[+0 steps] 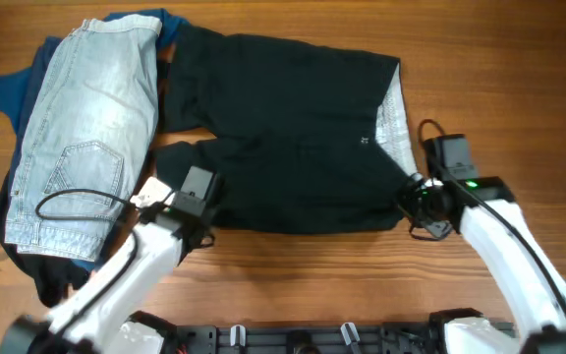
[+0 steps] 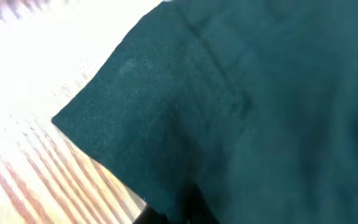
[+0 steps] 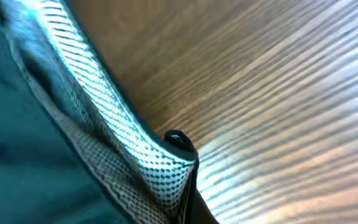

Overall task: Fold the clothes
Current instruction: 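Grasp the shorts' bottom corners with both grippers and lift upward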

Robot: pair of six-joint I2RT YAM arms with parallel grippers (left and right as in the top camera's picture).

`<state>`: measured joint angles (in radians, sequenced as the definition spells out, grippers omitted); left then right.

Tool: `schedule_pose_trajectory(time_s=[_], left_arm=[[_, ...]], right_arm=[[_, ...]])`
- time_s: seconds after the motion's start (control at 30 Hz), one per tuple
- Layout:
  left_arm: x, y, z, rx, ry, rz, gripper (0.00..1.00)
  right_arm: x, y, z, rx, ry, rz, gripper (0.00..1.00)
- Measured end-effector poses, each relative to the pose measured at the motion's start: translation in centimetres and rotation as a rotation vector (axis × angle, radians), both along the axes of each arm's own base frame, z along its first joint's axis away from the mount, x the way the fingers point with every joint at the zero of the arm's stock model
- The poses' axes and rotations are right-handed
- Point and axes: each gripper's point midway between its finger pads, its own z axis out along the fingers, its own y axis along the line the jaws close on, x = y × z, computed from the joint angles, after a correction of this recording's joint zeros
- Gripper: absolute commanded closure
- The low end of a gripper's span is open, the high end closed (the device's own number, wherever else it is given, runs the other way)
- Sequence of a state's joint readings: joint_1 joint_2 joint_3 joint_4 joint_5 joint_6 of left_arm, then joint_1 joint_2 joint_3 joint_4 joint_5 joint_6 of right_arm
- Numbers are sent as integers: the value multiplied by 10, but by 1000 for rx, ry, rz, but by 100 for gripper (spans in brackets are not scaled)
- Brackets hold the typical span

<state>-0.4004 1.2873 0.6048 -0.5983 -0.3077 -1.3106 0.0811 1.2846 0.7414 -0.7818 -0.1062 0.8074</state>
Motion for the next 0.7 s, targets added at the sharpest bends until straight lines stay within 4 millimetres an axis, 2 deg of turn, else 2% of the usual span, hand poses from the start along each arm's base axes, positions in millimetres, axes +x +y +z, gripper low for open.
schedule_pose_trajectory(time_s=[0.17,0.27,0.4,0.53,0.63,0.7], left_arm=[[-1,-18,39,-119,-113,-93,96],[-1,-27,58,-173,-177,-155,96],[-7,-39,74,-237,-214,-238,96],[-14,-51,83,-287,-231,-326,96],[-16,-56,90,-308,-254,-365,96],[-18,-61,94,-299,-271,-393,96]], right_arm=[[-17,-21,35,12,-81,-70,96],[-32,-27,47,7,-95,-92,96],[-59,-33,53,-14,-68,-108,96],[-75,-33,56,-20,-51,-108,96],[-75,-32,59,-14,-68,-107,96],[-68,-32,62,-14,-100,-107,96]])
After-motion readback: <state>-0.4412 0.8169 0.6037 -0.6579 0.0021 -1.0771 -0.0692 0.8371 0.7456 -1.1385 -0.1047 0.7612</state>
